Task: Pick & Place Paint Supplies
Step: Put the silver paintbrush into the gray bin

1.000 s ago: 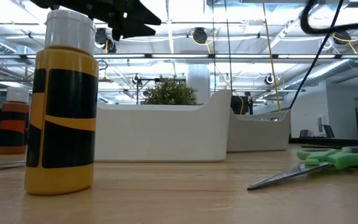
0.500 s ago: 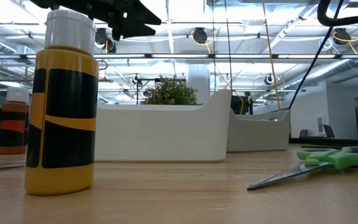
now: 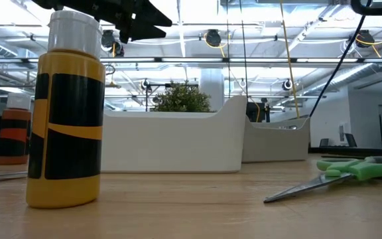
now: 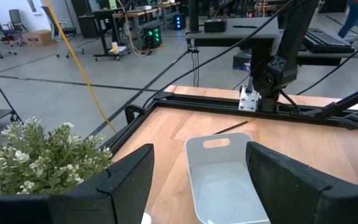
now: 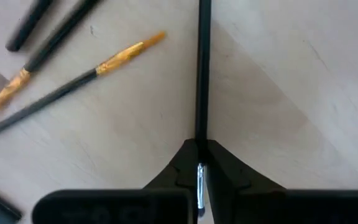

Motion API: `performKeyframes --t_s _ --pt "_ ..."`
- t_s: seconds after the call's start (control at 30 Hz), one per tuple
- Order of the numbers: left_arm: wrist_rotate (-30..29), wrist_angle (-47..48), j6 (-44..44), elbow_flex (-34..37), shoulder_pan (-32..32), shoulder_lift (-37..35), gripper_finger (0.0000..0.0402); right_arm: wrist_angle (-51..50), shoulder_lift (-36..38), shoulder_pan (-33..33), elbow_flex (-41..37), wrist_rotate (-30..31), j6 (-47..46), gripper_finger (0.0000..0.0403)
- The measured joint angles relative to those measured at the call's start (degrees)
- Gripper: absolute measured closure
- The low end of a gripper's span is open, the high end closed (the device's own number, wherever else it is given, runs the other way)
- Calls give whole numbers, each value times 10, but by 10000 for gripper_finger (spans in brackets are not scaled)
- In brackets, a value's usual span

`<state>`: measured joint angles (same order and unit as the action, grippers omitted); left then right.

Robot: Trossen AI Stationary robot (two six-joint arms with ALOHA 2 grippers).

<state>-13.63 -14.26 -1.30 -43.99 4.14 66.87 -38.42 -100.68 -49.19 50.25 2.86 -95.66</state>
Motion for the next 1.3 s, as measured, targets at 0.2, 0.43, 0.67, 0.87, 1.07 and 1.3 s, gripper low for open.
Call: performKeyframes --t_s 0.2,0.43,0.67,0.87,1.07,1.3 --pt "0 -4 0 0 0 0 133 -48 60 -7 -3 86 -37 400" --pt "0 -4 0 0 0 0 133 -86 127 -8 -2 142 -34 402" --pt "0 -5 0 0 0 0 133 -100 165 -6 -3 226 -18 402" --pt "0 -6 -2 0 0 0 133 -96 193 28 -3 341 49 402" --pt "0 -6 -2 0 0 0 133 -78 227 118 -3 376 206 402" --pt "0 -6 -4 0 0 0 133 5 262 282 -3 322 485 403"
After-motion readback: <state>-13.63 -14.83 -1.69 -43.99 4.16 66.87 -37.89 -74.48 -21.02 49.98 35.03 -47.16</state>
